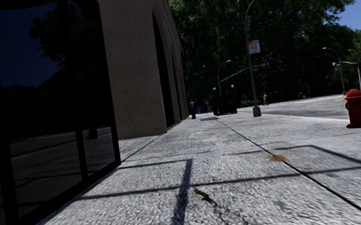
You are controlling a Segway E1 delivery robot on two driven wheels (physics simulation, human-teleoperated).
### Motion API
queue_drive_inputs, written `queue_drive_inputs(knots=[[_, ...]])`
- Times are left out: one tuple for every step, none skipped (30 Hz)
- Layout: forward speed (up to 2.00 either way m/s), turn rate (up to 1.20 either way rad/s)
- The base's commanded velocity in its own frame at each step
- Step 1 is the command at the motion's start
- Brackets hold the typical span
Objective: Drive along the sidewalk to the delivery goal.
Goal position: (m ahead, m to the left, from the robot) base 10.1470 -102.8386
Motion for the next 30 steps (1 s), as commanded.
queue_drive_inputs(knots=[[2.0, 0.0], [2.0, 0.0], [2.0, 0.0], [2.0, 0.0], [2.0, 0.0], [2.0, 0.0], [2.0, 0.0], [2.0, 0.0], [2.0, 0.0], [2.0, 0.0], [2.0, 0.0], [2.0, 0.0], [2.0, 0.0], [2.0, 0.0], [2.0, 0.0], [2.0, 0.0], [2.0, 0.0], [2.0, 0.0], [2.0, 0.0], [2.0, -0.09], [2.0, -0.14], [2.0, -0.16], [2.0, -0.16], [2.0, -0.16], [2.0, -0.16], [2.0, -0.16], [2.0, -0.16], [2.0, -0.16], [2.0, -0.16], [2.0, -0.16]])
